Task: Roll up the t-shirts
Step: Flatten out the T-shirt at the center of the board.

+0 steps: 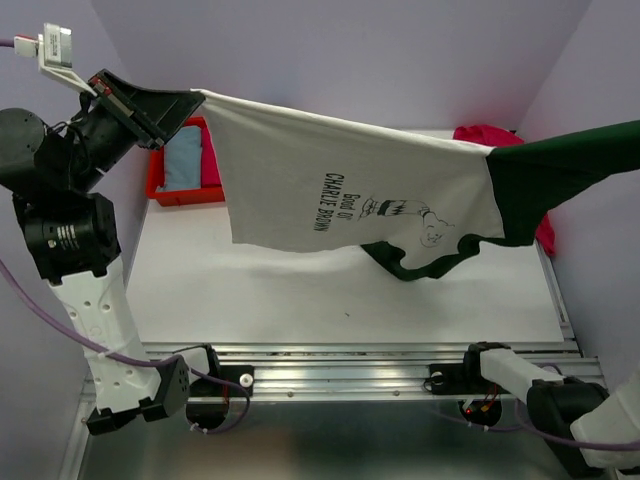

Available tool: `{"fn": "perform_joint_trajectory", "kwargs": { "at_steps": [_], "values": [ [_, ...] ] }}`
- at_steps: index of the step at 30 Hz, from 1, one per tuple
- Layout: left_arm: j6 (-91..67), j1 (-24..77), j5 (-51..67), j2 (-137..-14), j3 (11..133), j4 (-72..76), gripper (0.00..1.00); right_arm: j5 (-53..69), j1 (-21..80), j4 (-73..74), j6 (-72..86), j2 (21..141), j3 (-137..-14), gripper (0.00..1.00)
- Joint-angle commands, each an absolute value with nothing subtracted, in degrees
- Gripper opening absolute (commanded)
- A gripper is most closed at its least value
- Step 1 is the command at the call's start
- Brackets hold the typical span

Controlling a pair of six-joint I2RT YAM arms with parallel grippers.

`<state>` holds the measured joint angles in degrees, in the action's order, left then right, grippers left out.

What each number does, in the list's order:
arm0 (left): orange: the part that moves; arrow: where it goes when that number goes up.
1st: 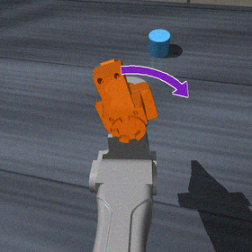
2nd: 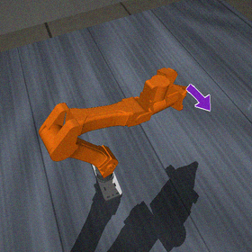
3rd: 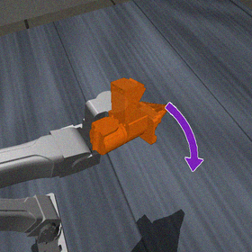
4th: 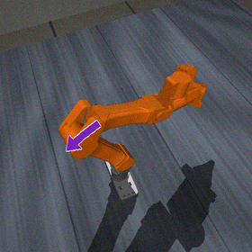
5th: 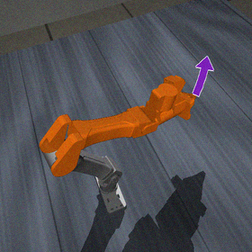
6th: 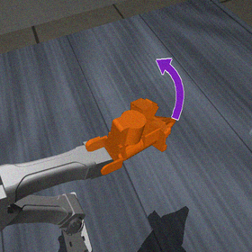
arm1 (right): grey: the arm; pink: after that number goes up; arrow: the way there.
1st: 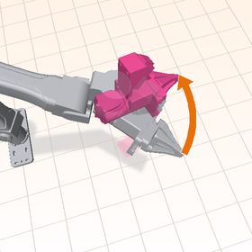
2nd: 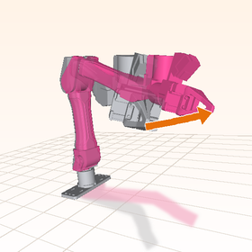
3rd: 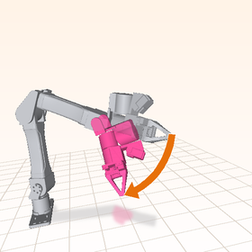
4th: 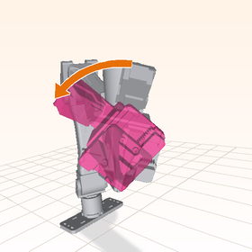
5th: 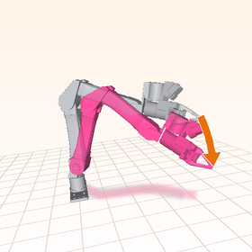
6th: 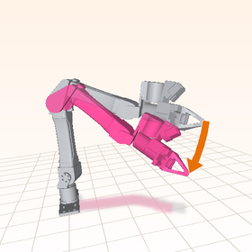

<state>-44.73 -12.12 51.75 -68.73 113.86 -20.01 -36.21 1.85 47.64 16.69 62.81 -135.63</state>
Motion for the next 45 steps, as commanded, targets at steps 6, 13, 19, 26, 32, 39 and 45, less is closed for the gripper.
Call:
{"fn": "perform_joint_trajectory", "kwargs": {
  "at_steps": [6,13,19,26,32,39,45],
  "values": [
    [-48.16,-12.83,51.59,-61.88,115.58,-10.2,0.0,-35.51,1.23,39.47,16.17,55.82,-141.5,0.01],
    [-51.68,-12.74,51.94,-60.21,116.8,-6.07,0.0,-36.47,3.6,35.34,14.86,53.0,-143.17,0.01],
    [-51.86,-12.66,51.42,-60.82,119.18,-5.88,0.0,-38.4,6.84,33.05,12.4,54.57,-141.16,0.01],
    [-43.43,-12.66,45.54,-60.56,109.46,-14.93,0.0,-43.58,12.48,31.47,9.06,58.79,-127.38,0.01],
    [-34.73,-12.66,38.42,-58.18,90.73,-19.95,0.0,-46.76,13.01,30.24,5.8,69.59,-115.86,0.01],
    [-32.61,-12.66,32.09,-61.69,68.74,-16.35,0.0,-41.24,11.43,23.82,6.94,85.67,-106.27,0.01],
    [-31.82,-12.66,24.54,-68.81,63.81,-17.13,0.0,-34.02,8.62,21.01,10.02,102.19,-107.66,0.01]
  ]
}}
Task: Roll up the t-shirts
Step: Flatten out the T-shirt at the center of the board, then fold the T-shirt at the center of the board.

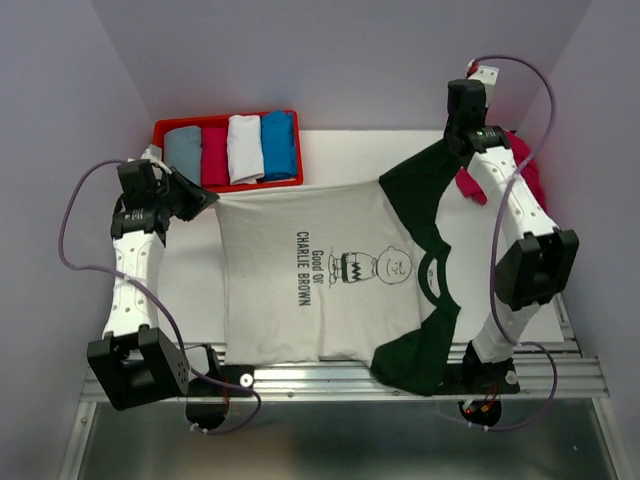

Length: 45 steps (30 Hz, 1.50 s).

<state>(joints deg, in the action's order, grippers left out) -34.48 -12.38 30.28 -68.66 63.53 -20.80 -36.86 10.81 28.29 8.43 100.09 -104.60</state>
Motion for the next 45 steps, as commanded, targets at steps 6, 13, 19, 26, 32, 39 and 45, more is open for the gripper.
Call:
{"fn": "perform_joint_trajectory", "kwargs": {
  "at_steps": [6,13,19,26,32,39,45],
  "values": [
    [-32.08,-12.83,18.47,-77.15,63.54,-18.46,0.0,-24.2,8.61,20.74,16.07,120.12,-116.79,0.01],
    [-33.05,-13.36,16.53,-81.2,63.11,-17.32,0.0,-14.87,8.61,20.3,21.35,127.35,-123.48,0.01],
    [-32.78,-15.03,16.08,-84.2,64.51,-17.58,0.0,-12.04,8.61,22.85,25.04,127.27,-122.97,0.01],
    [-32.26,-15.2,16.53,-85.96,65.48,-17.31,0.0,-9.94,8.61,23.38,31.9,115.34,-106.38,0.01],
    [-31.2,-15.29,17.31,-85.61,65.31,-17.4,0.0,-8.7,8.61,23.38,34.28,104.18,-94.67,0.01],
    [-30.67,-15.29,17.93,-84.55,63.55,-16.96,0.0,-8.09,8.61,23.38,34.01,94.76,-83.69,0.01],
    [-30.32,-15.29,18.71,-83.85,62.76,-16.7,0.0,-8.09,8.61,23.03,35.33,85.0,-72.08,0.01]
  ]
}}
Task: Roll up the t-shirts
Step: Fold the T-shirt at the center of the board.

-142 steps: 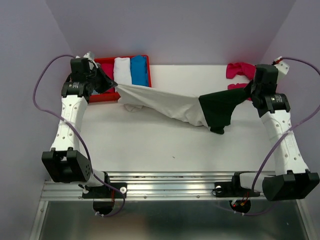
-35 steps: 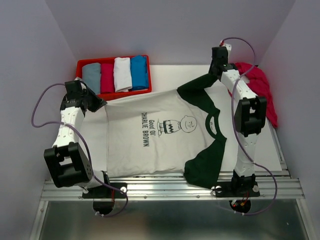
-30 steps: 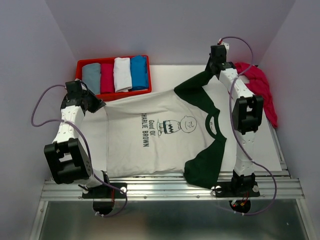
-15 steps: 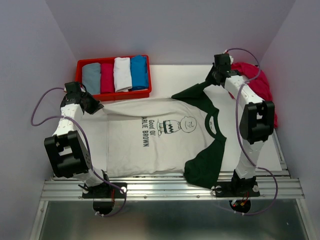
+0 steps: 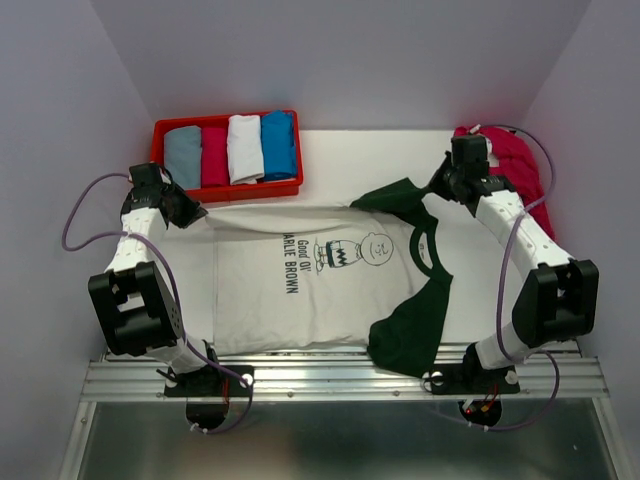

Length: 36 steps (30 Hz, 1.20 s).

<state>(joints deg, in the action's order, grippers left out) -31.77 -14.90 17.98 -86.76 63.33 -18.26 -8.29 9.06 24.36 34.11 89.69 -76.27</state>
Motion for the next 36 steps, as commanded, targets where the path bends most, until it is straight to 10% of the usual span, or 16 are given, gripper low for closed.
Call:
{"fn": "perform_joint_trajectory", "kwargs": {
  "at_steps": [1,36],
  "values": [
    [-30.32,-15.29,19.24,-83.85,62.75,-16.53,0.0,-8.09,8.61,22.94,35.42,83.95,-71.03,0.01],
    [-29.09,-15.29,19.6,-81.92,59.77,-17.22,0.0,-3.42,8.61,31.63,37.53,61.62,-51.86,0.01]
  ]
}}
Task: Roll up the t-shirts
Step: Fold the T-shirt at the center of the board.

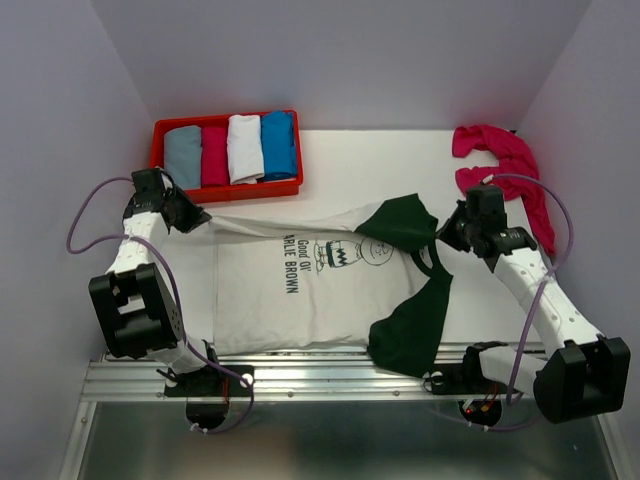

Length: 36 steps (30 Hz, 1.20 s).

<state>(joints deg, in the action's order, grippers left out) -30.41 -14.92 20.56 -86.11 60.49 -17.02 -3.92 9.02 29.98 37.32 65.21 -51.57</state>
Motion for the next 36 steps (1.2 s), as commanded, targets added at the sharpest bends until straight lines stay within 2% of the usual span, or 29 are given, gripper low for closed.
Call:
{"fn": "perform_joint_trajectory", "kwargs": {
  "at_steps": [1,6,13,14,15,16,18,19,20,21,25,29,36],
  "values": [
    [-29.09,-15.29,19.51,-81.65,59.68,-17.4,0.0,-3.69,8.61,32.16,37.44,61.09,-52.03,0.01],
    [-29.27,-15.29,19.69,-80.51,57.84,-17.75,0.0,-1.59,8.61,34.89,37.44,58.45,-51.25,0.01],
    [-30.06,-15.29,18.72,-78.14,53.1,-18.19,0.0,4.04,8.61,35.5,40.51,54.15,-42.99,0.01],
    [-30.06,-15.29,18.63,-77.96,52.74,-18.45,0.02,4.91,8.61,35.77,41.13,53.62,-42.37,0.01],
    [-30.06,-15.38,18.55,-77.87,52.21,-18.81,0.13,5.53,8.61,36.12,41.39,52.57,-41.41,0.02],
    [-30.06,-15.29,18.54,-77.78,52.03,-19.07,0.22,5.97,8.61,36.3,41.66,52.12,-41.05,0.08],
    [-30.06,-15.29,18.46,-77.43,52.12,-19.6,0.44,5.89,8.61,37.78,42.01,51.51,-40.96,0.32],
    [-30.15,-15.29,18.28,-76.65,52.29,-19.6,0.58,4.84,8.61,38.31,41.58,51.33,-41.39,0.58],
    [-30.41,-15.38,17.85,-76.12,52.56,-19.51,0.63,3.88,8.61,39.36,41.4,51.5,-41.74,0.65],
    [-30.58,-15.29,17.49,-75.59,52.91,-19.51,0.66,2.82,8.61,39.72,41.22,51.59,-42.18,0.66],
    [-30.59,-14.16,15.91,-73.13,56.33,-19.25,0.66,-4.12,8.61,39.38,40.52,53.7,-44.29,0.66],
    [-29.97,-10.03,14.33,-73.65,58.18,-19.25,0.6,-9.13,8.61,34.73,38.42,60.35,-46.75,0.56],
    [-31.02,-6.77,4.57,-75.94,55.03,-23.46,0.54,-6.07,8.61,31.73,34.02,73.47,-55.8,0.55]
  ]
}}
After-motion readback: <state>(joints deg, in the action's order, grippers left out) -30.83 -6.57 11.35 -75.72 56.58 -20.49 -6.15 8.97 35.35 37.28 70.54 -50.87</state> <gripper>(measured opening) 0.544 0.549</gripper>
